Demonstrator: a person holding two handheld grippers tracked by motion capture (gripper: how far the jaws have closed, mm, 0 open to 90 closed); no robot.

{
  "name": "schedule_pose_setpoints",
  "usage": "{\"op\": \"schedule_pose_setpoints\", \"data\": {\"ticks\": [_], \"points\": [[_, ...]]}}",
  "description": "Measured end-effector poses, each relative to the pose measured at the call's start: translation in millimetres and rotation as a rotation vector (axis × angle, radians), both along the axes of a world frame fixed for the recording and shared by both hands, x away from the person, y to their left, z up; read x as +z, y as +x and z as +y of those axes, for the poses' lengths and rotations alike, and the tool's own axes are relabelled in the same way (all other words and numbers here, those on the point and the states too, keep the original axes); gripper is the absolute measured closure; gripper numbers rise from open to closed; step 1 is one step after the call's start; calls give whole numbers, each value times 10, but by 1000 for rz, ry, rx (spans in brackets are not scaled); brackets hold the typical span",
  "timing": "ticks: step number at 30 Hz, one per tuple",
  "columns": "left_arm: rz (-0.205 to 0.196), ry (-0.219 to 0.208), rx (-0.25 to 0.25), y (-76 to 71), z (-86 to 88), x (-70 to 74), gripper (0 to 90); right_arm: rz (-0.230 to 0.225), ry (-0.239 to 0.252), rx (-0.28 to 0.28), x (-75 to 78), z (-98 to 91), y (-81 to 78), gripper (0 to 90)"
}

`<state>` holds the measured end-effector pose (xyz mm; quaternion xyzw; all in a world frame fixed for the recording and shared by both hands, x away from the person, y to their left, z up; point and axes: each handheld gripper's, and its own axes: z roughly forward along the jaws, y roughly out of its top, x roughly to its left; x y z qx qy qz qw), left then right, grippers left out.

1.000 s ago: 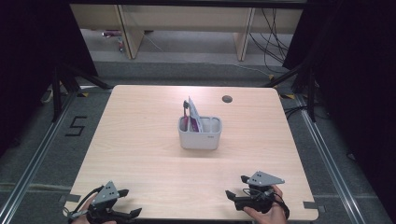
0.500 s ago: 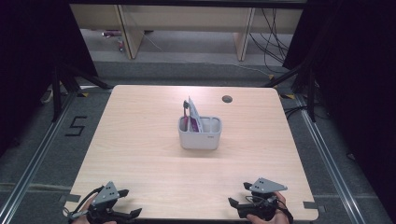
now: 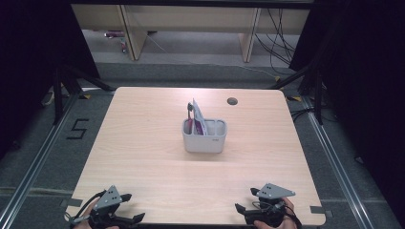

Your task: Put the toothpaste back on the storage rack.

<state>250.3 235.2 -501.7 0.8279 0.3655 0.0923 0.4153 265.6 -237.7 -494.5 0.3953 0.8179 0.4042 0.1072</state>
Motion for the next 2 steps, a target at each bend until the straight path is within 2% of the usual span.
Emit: {"op": "schedule_pose_setpoints", "data": {"ticks": [2], "points": [[1, 0, 0, 0, 1, -1, 164, 20, 4, -34, 14, 7, -29, 192]]}}
